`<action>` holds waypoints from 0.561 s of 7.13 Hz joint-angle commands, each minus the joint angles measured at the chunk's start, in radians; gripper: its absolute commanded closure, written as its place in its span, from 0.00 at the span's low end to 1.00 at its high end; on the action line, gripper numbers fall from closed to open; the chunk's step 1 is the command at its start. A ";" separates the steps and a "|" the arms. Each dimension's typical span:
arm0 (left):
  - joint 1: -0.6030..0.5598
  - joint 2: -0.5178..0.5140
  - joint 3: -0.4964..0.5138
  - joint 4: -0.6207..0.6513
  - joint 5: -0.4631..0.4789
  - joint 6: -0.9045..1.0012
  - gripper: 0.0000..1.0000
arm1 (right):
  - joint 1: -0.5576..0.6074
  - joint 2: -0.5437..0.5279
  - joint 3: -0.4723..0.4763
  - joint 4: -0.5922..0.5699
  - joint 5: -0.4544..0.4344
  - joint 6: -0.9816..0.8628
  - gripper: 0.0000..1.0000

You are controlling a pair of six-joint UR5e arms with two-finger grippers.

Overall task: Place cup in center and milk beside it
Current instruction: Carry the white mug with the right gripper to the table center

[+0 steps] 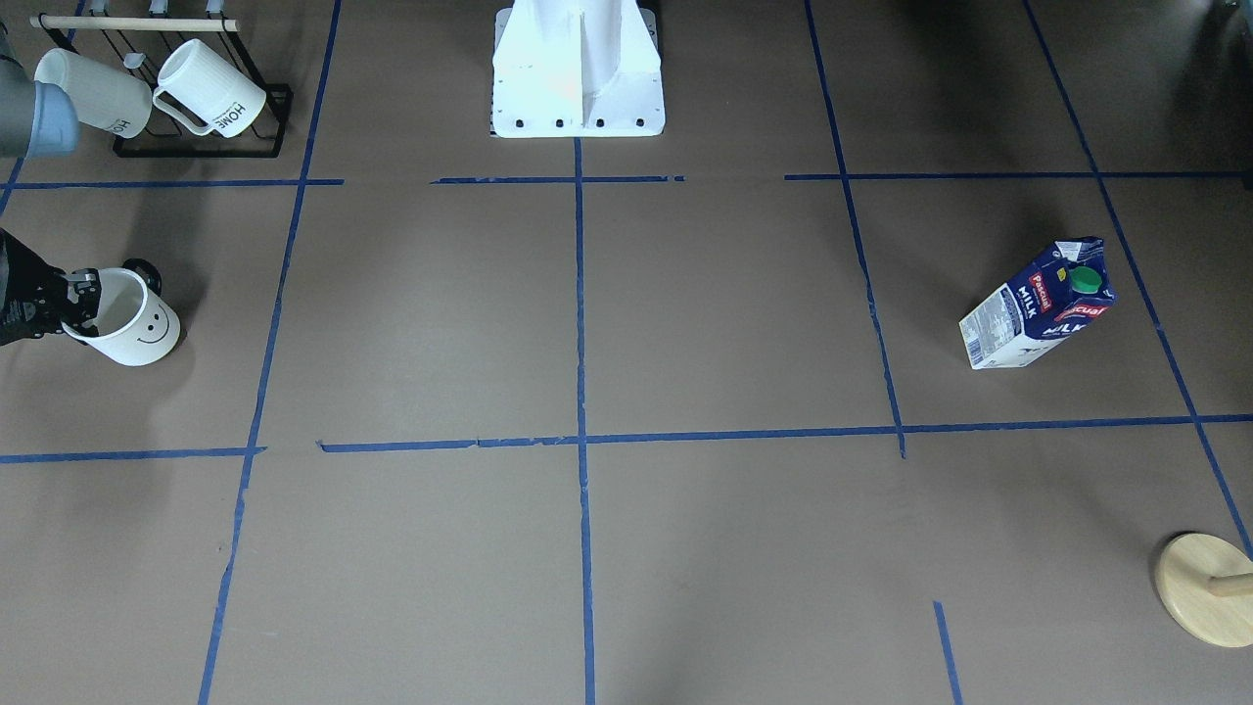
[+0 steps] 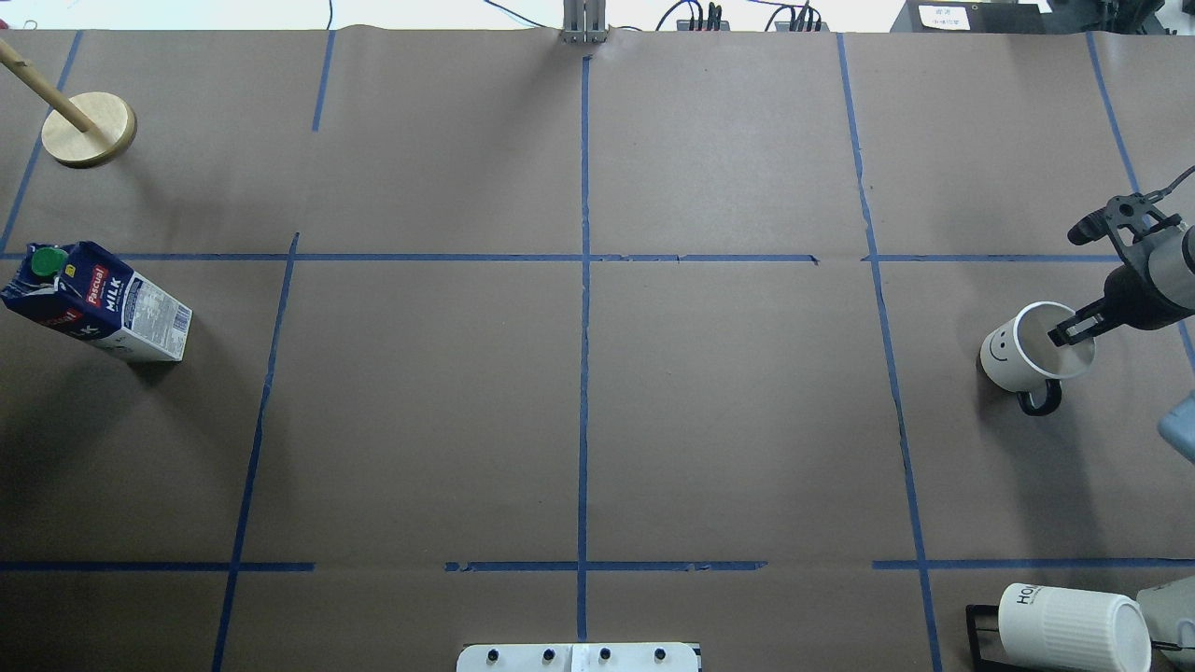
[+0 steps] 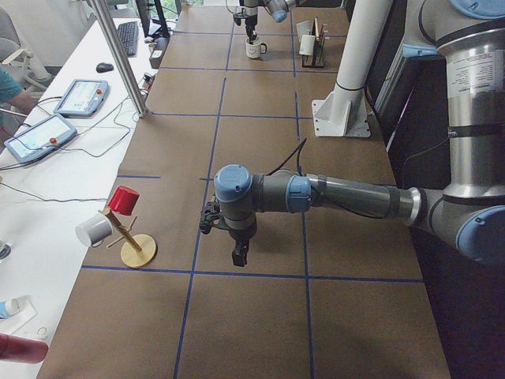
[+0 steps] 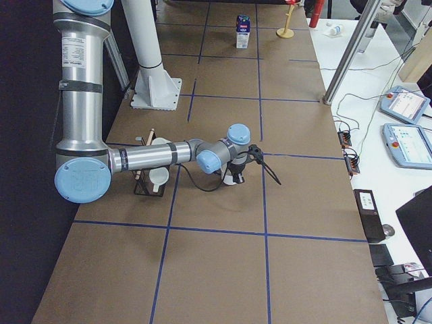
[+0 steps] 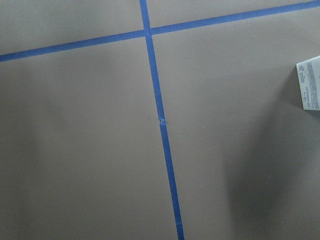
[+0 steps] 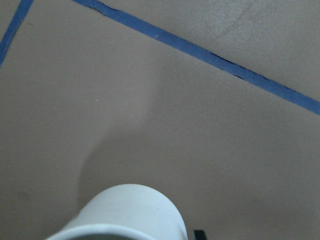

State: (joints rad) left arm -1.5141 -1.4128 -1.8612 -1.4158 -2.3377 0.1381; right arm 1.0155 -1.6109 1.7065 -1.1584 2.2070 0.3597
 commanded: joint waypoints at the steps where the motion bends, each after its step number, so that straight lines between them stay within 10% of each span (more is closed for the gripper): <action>1: 0.000 0.003 -0.018 0.001 -0.002 0.000 0.00 | -0.005 0.102 0.070 -0.125 0.029 0.219 1.00; 4: 0.008 -0.011 -0.044 -0.001 0.001 -0.008 0.00 | -0.108 0.407 0.062 -0.374 0.017 0.333 1.00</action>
State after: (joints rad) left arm -1.5092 -1.4128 -1.9009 -1.4113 -2.3379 0.1367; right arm 0.9698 -1.3263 1.7750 -1.4439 2.2318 0.6521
